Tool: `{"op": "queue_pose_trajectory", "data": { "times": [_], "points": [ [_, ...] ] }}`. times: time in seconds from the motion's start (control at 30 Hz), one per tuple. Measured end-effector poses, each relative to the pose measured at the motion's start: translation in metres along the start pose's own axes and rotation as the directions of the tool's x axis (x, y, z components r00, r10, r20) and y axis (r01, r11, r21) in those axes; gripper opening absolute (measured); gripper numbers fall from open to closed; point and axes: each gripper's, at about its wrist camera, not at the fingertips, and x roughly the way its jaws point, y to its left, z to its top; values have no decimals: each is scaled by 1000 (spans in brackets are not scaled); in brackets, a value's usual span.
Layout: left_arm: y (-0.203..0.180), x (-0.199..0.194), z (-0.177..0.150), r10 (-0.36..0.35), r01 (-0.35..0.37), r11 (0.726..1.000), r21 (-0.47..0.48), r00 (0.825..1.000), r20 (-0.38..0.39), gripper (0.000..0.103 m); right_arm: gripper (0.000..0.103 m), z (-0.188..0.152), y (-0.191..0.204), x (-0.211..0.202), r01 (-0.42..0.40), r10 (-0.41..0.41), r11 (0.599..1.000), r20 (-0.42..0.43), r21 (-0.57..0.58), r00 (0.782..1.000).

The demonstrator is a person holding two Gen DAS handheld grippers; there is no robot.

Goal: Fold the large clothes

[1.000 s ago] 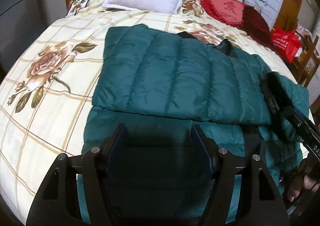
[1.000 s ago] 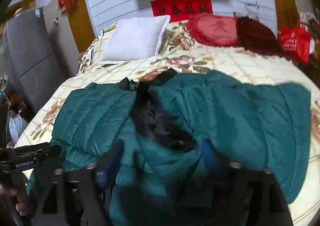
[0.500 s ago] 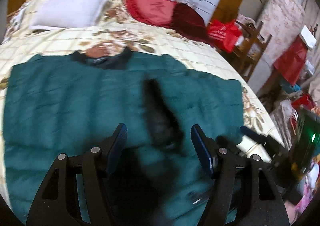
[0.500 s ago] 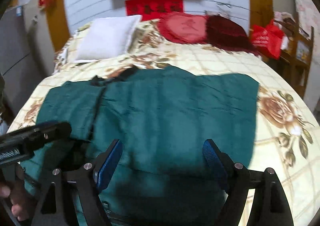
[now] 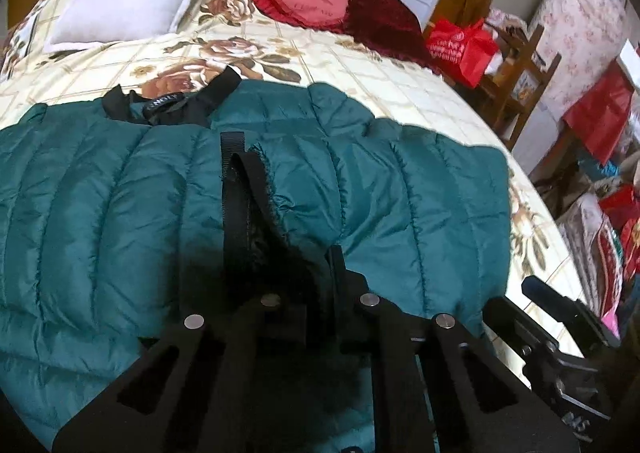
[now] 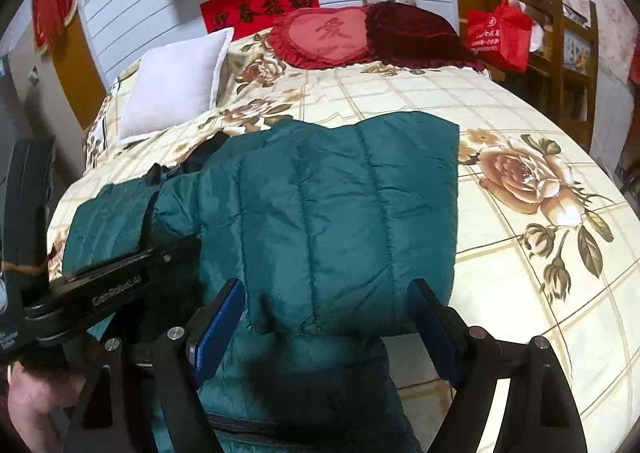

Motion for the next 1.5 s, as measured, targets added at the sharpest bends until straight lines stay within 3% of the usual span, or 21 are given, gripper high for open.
{"op": "queue_pose_trajectory", "data": {
  "times": [0.1, 0.37, 0.87, 0.97, 1.1, 1.17, 1.33, 1.43, 1.5],
  "points": [
    [2, -14, 1, -7, 7, 1000, -1, 999, 41, 6, 81, 1, -3, -3, 13, -14, 1000, 14, 22, 1000],
    [4, -61, -1, 133, -138, 990, 9, 973, 187, 6, 81, 2, -8, -10, 62, -65, 997, 55, 55, 996],
    [36, -81, 2, 211, -209, 977, -31, 955, 210, 6, 81, -4, 12, -4, 85, -86, 996, 64, 19, 994],
    [50, -88, 4, 223, -215, 975, -61, 951, 214, 6, 81, -7, 12, 2, 79, -80, 996, 39, 30, 996],
    [72, -100, 10, 242, -227, 970, -90, 945, 221, 6, 81, -11, 14, 18, 37, -35, 999, -62, 29, 997],
    [83, -110, 13, 249, -230, 967, -105, 940, 233, 6, 81, -16, 19, 28, 54, -55, 998, -105, -11, 993],
    [122, -140, 20, 302, -271, 951, -149, 917, 259, 6, 81, -25, 21, 47, 44, -50, 998, -186, -37, 981],
    [151, -143, 17, 344, -311, 936, -165, 910, 234, 6, 82, -27, 17, 49, 40, -44, 999, -196, -23, 980],
    [173, -136, 11, 351, -321, 931, -172, 917, 188, 6, 82, -28, 17, 51, 39, -44, 999, -204, -26, 978]
  ]
}}
